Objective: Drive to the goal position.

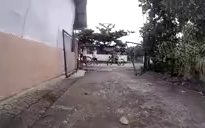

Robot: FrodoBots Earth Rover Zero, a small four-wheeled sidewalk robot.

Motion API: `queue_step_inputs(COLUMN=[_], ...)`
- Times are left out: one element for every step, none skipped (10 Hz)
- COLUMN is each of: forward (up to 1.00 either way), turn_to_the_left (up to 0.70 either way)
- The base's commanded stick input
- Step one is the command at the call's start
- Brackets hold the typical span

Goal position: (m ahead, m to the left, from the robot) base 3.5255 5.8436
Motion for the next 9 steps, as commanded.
queue_step_inputs(forward=[0.00,0.00,0.00,0.35,0.70,0.70,0.70,0.70,0.70], turn_to_the_left=[0.00,0.00,0.00,0.00,0.00,0.00,0.00,0.00,0.00])
